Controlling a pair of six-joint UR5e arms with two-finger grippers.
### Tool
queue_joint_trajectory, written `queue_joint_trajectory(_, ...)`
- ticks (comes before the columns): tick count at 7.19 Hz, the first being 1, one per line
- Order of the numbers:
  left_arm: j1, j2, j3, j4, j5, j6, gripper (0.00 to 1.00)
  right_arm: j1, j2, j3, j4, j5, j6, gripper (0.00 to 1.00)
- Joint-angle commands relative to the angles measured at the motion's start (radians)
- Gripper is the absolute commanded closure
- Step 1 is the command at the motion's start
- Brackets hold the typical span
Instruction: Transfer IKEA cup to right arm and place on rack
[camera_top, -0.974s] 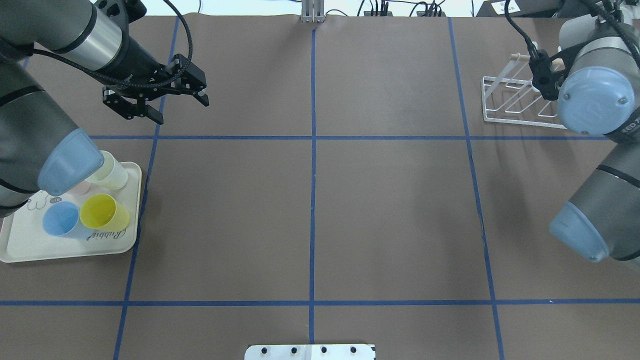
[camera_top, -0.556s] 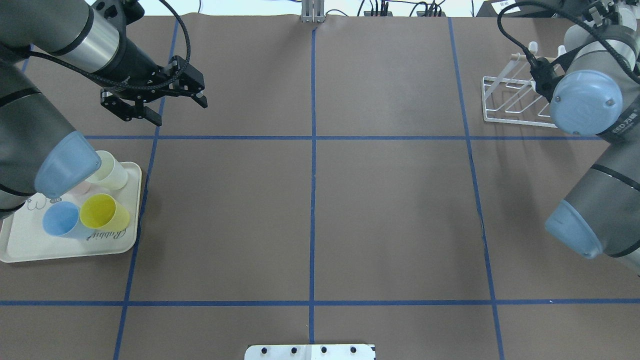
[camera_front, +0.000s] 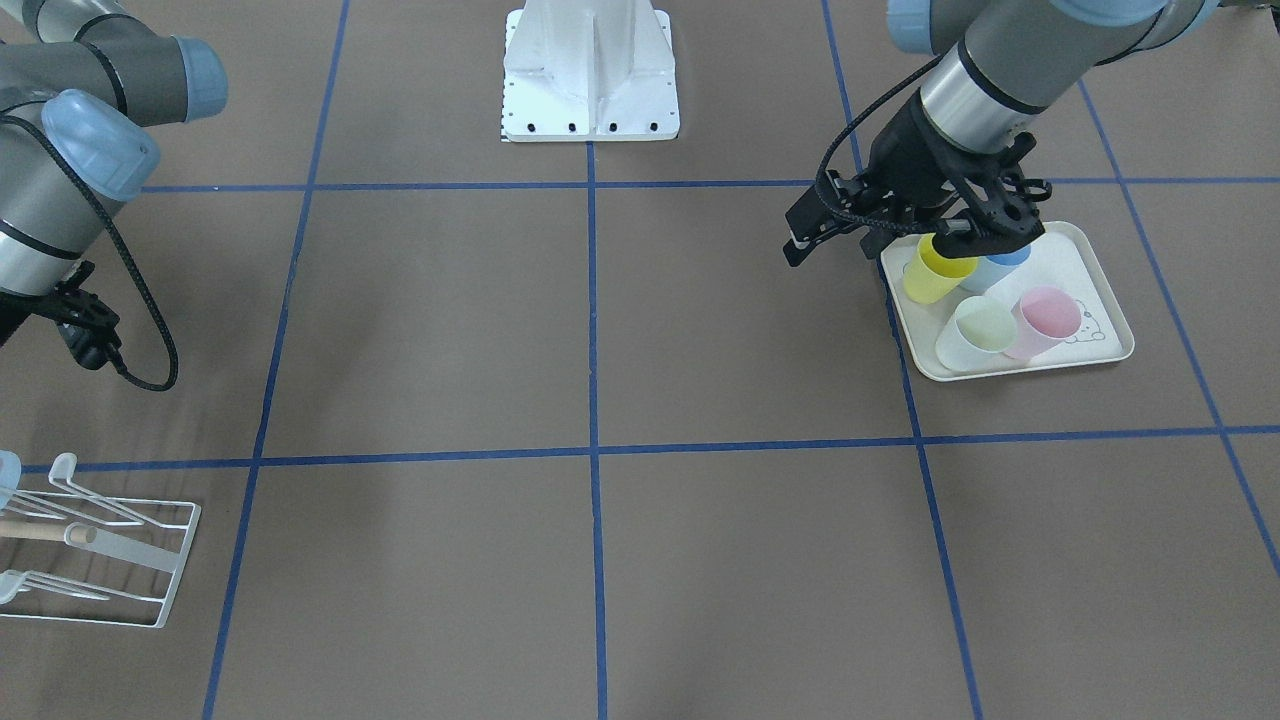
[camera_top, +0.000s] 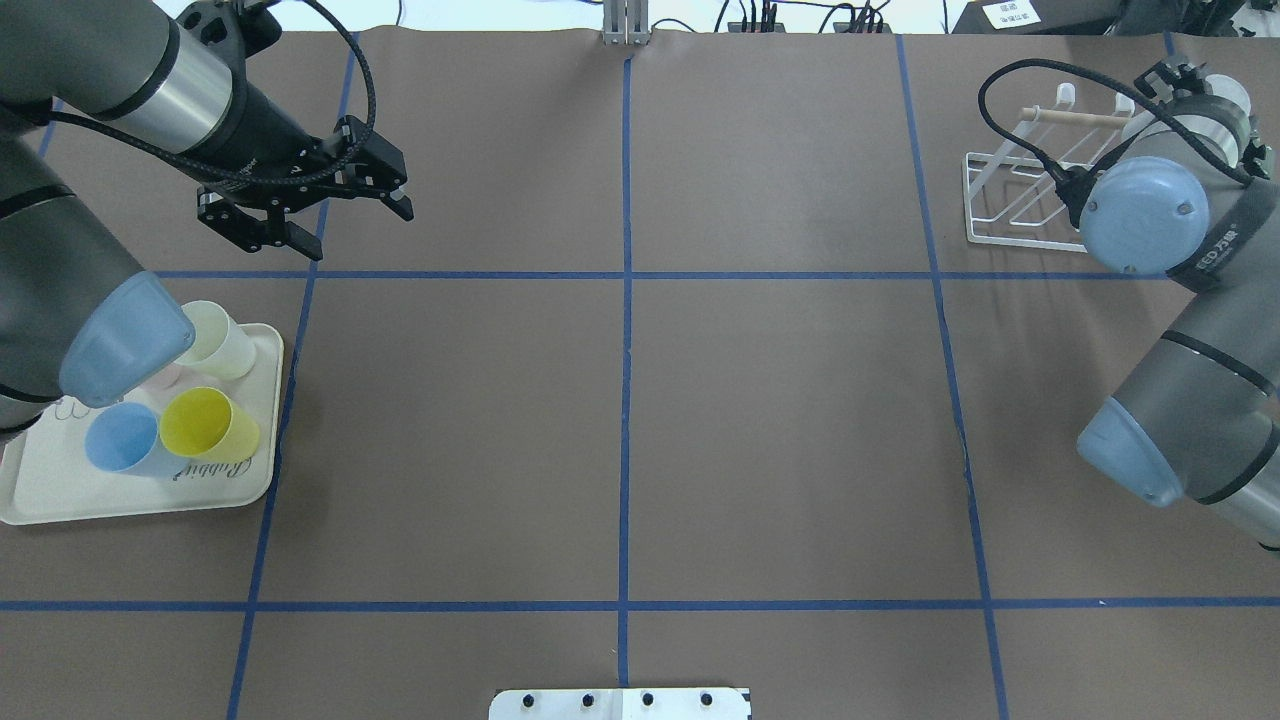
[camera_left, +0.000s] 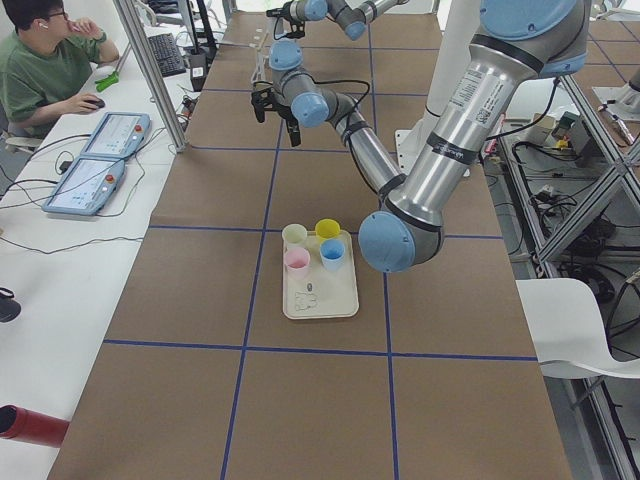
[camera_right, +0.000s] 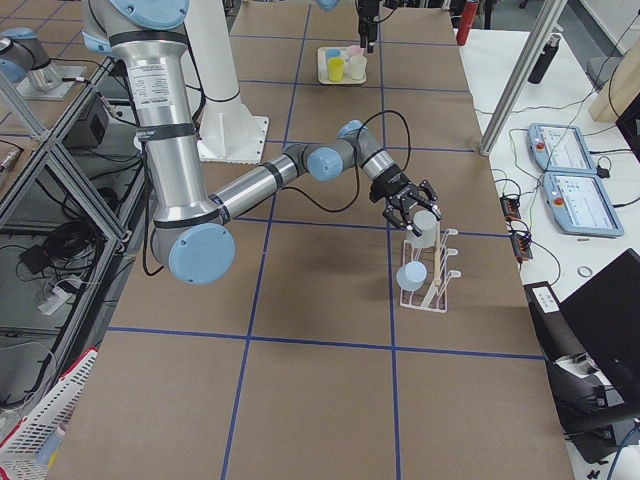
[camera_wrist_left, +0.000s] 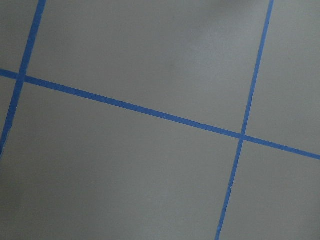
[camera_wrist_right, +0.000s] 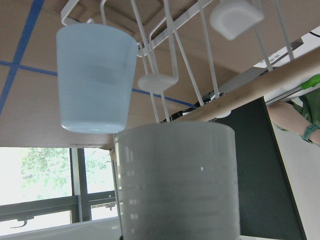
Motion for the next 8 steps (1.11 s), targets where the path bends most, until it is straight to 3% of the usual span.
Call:
queue_joint_trajectory(1, 0.002, -0.001, 0.000, -0.001, -0.001, -0.002, 0.00, -0.004, 0.001, -0.013, 0.003, 0.016, 0.004, 0.77)
queue_joint_trajectory(8, 0.002, -0.002, 0.000, -0.003, -0.001, -0.002, 0.00, -0.031, 0.005, -0.056, 0.009, 0.009, 0.004, 0.74)
